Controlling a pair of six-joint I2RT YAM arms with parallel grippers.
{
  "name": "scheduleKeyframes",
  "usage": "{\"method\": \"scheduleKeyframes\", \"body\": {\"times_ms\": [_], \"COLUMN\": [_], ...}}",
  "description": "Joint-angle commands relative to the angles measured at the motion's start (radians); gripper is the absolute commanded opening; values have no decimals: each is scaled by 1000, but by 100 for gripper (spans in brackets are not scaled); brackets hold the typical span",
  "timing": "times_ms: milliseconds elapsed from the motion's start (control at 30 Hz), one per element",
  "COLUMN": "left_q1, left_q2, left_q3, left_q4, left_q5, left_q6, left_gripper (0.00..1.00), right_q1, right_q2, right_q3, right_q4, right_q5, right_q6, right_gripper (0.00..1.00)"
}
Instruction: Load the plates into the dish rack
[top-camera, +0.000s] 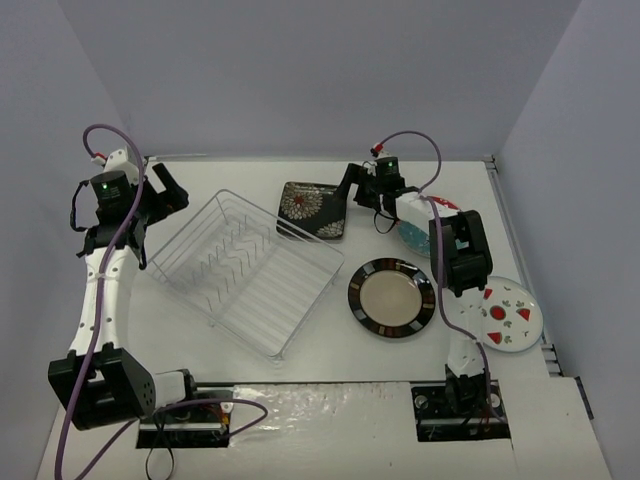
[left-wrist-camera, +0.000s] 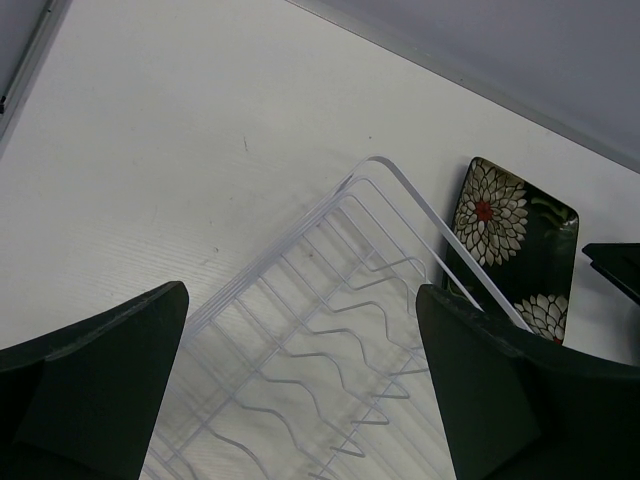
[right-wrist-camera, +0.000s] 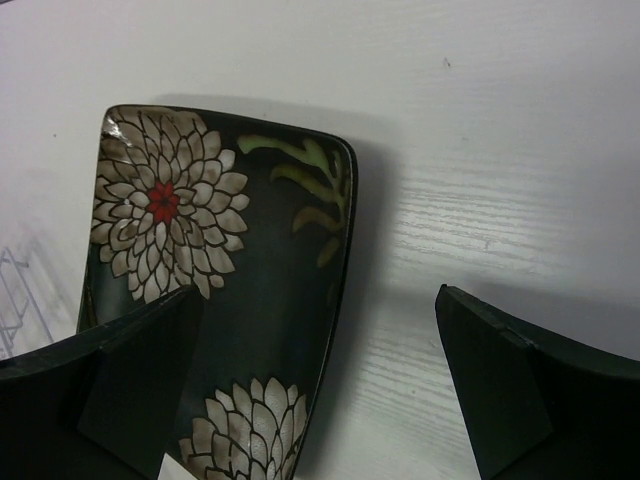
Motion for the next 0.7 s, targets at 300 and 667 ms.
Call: {"method": "scheduleKeyframes", "body": {"times_ms": [300,667], "left_q1": [4,4], "left_q2": [15,-16], "left_q3": [24,7], "left_q4": [45,43], "left_q5": [-31,-53], "left_q6": [-15,-12], "left_gripper": [97,97], "right_q1": [27,-3], "right_q2": [103,159], "right_q3": [72,29], "right_q4": [82,180], "right_q5": [-217,-254], "right_q6": [76,202], "right_gripper": [89,54]}}
